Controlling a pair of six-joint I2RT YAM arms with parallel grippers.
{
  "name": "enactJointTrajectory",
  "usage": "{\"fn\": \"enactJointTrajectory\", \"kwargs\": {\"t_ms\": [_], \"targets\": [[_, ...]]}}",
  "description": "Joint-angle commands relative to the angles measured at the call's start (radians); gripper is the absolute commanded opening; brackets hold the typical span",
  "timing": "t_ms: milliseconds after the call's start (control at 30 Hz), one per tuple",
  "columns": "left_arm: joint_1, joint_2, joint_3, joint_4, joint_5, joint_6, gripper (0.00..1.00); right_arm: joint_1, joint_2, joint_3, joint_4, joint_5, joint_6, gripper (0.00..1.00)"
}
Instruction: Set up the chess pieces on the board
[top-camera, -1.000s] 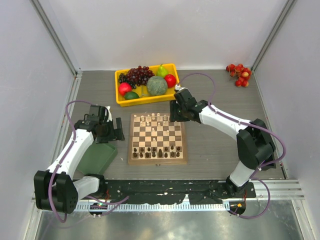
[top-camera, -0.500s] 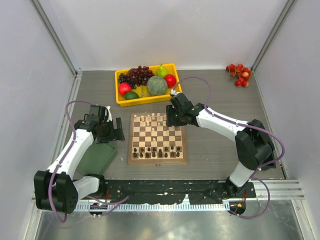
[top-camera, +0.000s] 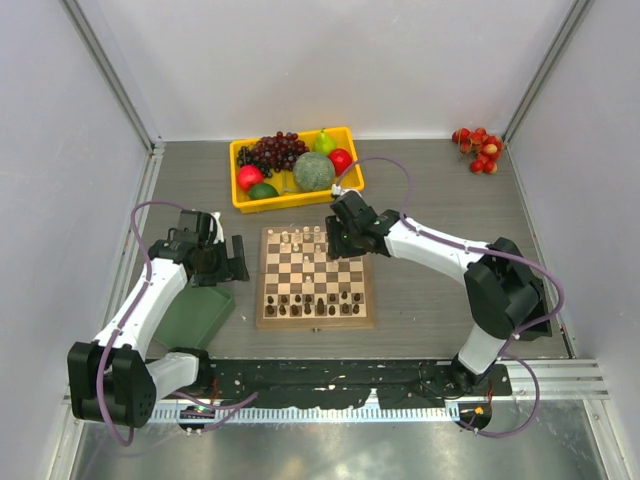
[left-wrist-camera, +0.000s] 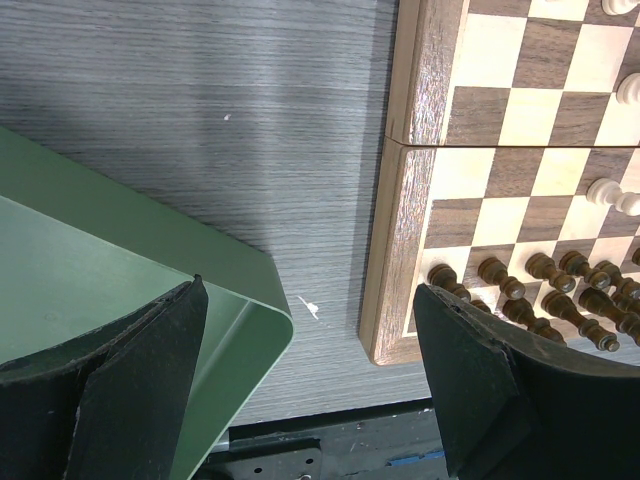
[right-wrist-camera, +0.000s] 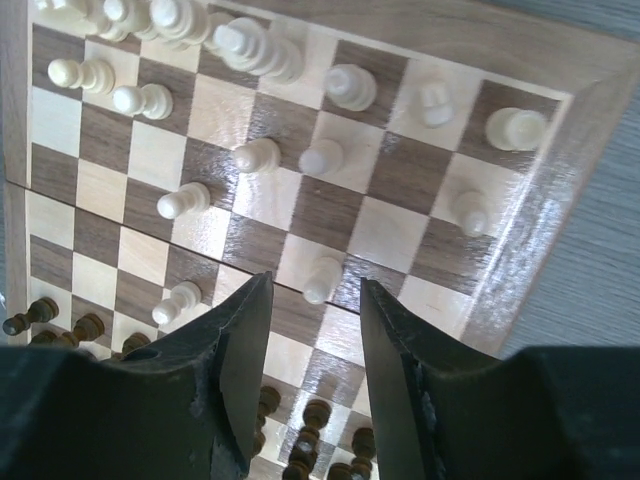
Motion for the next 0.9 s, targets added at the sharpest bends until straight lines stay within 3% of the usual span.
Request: {"fn": "enactJointTrajectory", "kwargs": {"t_ms": [0, 333, 567, 867], "targets": [[0.005, -0.026, 0.019, 0.02, 0.003, 0.014, 0.91, 0.036, 0.047, 0.059, -0.01, 0.023, 0.001, 0.46], [0.005, -0.029, 0.023, 0.023, 0.005, 0.014, 0.91, 0.039, 0.088, 0.069, -0.037, 0.037, 0.001, 0.4], [0.005, -0.032, 0.021, 0.022, 0.005, 0.014, 0.91, 0.039, 0.079, 0.078, -0.039, 0.035, -0.016, 0.23], [0.005, -0.036, 0.019, 0.025, 0.014, 0.014, 0.91, -0.002, 0.044, 0.11, -0.042, 0.11, -0.038, 0.22]]}}
